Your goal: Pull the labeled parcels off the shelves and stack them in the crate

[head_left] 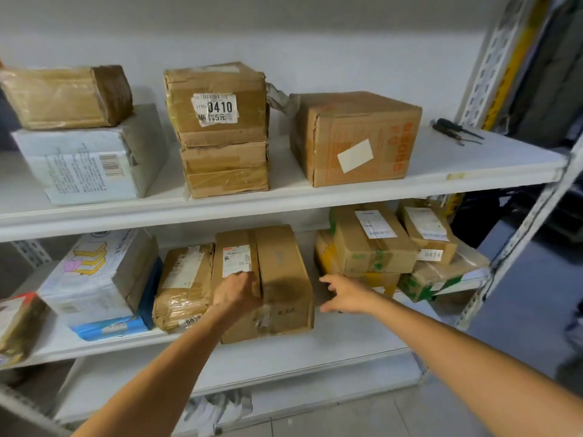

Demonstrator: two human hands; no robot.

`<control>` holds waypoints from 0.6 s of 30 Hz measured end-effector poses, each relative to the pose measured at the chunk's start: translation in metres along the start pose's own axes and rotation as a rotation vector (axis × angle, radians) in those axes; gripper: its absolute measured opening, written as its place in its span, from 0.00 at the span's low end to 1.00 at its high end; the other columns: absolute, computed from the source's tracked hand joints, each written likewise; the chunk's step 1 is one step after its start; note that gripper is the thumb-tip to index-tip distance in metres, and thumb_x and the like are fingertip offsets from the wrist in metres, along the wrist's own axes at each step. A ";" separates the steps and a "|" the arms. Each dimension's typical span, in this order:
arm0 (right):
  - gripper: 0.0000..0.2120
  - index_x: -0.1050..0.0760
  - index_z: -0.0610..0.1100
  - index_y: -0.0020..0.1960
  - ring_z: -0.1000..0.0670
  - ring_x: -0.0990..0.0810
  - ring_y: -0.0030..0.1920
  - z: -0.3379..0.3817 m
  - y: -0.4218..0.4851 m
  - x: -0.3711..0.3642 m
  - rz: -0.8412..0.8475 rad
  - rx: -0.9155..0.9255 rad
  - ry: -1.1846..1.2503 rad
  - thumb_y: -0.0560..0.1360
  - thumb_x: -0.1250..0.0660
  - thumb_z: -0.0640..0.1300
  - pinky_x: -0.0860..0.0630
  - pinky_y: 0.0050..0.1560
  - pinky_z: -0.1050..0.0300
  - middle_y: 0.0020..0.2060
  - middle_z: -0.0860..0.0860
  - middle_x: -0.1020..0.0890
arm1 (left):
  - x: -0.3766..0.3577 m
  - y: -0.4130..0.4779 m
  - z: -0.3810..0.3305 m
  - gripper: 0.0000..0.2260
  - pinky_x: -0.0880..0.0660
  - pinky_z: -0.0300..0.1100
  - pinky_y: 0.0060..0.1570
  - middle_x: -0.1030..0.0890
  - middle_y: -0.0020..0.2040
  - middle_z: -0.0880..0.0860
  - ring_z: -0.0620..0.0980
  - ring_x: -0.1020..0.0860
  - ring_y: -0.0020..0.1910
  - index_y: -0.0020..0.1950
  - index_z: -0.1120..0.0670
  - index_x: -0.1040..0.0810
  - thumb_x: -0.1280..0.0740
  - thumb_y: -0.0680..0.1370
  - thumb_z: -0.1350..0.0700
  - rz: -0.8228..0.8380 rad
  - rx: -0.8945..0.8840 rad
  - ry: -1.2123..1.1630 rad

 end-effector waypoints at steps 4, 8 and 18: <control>0.36 0.37 0.46 0.75 0.45 0.28 0.67 -0.022 -0.037 0.029 -0.062 -0.074 -0.123 0.71 0.26 0.46 0.26 0.64 0.51 0.70 0.46 0.29 | 0.004 0.000 -0.039 0.24 0.27 0.37 0.46 0.22 0.63 0.52 0.50 0.22 0.55 0.69 0.52 0.27 0.27 0.74 0.52 0.021 -0.103 -0.015; 0.26 0.28 0.48 0.66 0.46 0.22 0.57 -0.046 -0.070 0.062 -0.130 -0.146 -0.252 0.70 0.26 0.46 0.23 0.56 0.51 0.58 0.48 0.21 | 0.011 0.002 -0.073 0.24 0.24 0.39 0.48 0.22 0.63 0.52 0.51 0.21 0.54 0.69 0.51 0.27 0.28 0.74 0.52 0.023 -0.179 -0.018; 0.18 0.27 0.46 0.57 0.47 0.20 0.44 -0.100 -0.091 0.116 -0.258 -0.177 -0.364 0.70 0.28 0.46 0.23 0.37 0.55 0.50 0.46 0.22 | 0.006 -0.001 -0.125 0.15 0.24 0.40 0.43 0.19 0.56 0.52 0.50 0.20 0.49 0.62 0.51 0.22 0.30 0.75 0.52 0.004 -0.164 0.026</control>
Point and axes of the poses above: each hand's wrist, its own y-axis towards the middle knuckle, its own x-axis out of the back of the hand, z = x × y, the point moved 5 cm from there along y, towards the middle knuckle
